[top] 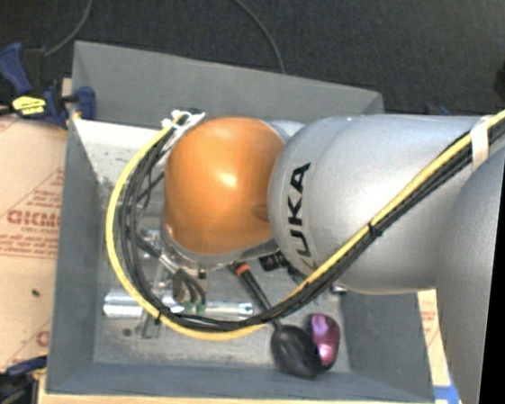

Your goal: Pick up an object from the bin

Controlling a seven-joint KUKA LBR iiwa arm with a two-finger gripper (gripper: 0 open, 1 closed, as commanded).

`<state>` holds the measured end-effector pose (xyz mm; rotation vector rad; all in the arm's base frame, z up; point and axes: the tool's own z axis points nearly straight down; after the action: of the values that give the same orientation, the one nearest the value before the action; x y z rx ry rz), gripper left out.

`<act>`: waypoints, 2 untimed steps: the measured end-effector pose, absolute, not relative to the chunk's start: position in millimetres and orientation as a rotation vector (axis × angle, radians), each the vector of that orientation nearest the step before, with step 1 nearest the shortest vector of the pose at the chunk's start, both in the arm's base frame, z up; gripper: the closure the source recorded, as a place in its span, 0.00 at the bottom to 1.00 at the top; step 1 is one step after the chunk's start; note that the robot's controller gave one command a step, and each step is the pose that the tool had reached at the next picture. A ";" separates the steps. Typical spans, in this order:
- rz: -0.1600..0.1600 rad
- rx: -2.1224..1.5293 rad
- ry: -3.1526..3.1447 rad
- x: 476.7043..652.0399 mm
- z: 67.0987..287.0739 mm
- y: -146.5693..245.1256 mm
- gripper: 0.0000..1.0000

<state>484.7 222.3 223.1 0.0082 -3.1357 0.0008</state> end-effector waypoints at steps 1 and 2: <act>-0.002 -0.003 -3.144 486.9 227.5 220.9 0.00; -0.003 -0.263 -3.131 516.9 111.3 200.3 0.00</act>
Offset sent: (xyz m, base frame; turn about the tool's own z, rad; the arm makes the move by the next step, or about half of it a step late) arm 0.0402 -0.0296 -0.1531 0.2337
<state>516.9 200.3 111.3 -0.2628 -3.1313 -0.0034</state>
